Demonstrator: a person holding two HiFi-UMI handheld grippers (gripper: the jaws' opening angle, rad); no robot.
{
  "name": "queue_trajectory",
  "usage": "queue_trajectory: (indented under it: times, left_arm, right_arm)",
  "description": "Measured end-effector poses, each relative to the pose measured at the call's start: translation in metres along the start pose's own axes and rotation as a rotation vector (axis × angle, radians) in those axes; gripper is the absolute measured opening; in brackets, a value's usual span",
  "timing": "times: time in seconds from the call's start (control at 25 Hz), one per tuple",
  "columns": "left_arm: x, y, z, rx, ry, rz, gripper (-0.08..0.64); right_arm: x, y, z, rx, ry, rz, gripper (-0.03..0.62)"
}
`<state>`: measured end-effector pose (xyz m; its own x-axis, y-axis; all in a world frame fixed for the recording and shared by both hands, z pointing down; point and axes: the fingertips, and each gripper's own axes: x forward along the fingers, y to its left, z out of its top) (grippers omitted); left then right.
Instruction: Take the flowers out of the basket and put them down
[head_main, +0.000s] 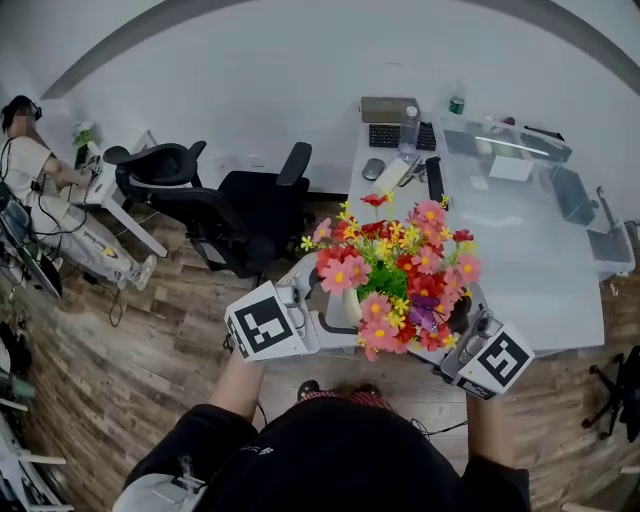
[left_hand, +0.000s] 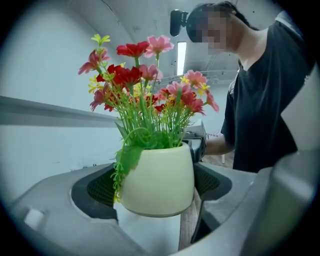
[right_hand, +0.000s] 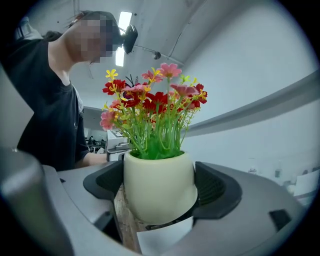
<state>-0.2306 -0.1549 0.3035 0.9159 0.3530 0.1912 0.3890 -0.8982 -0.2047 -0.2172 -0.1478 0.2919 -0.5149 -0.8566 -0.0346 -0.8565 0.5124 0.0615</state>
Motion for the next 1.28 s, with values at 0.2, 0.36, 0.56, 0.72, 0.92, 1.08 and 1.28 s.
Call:
queue_trajectory:
  times: [0.2,0.36,0.56,0.72,0.92,1.08,1.28]
  left_arm:
    - [-0.003,-0.001,0.001,-0.001,-0.02,-0.032,0.462]
    - [-0.011,0.0,0.003,-0.035,-0.058,-0.06,0.462]
    - [-0.021,0.0,0.002,-0.03,-0.078,-0.108,0.462]
    - [-0.028,0.001,0.001,-0.039,-0.097,-0.136,0.462]
    - [-0.04,0.004,-0.001,-0.033,-0.116,-0.167,0.462]
    - [-0.043,0.004,-0.003,-0.023,-0.12,-0.187,0.463]
    - [-0.049,0.006,-0.005,-0.013,-0.122,-0.205,0.462]
  right_arm:
    - [0.001,0.002,0.001,0.013,0.006,-0.033,0.443]
    - [0.007,0.007,0.004,0.035,-0.004,-0.068,0.443]
    - [0.014,0.013,0.004,0.04,0.001,-0.114,0.443]
    - [0.021,0.017,0.005,0.043,0.002,-0.144,0.443]
    - [0.031,0.022,0.004,0.045,0.004,-0.181,0.444]
    - [0.034,0.023,0.004,0.036,0.017,-0.205,0.443]
    - [0.041,0.026,0.003,0.027,0.027,-0.218,0.445]
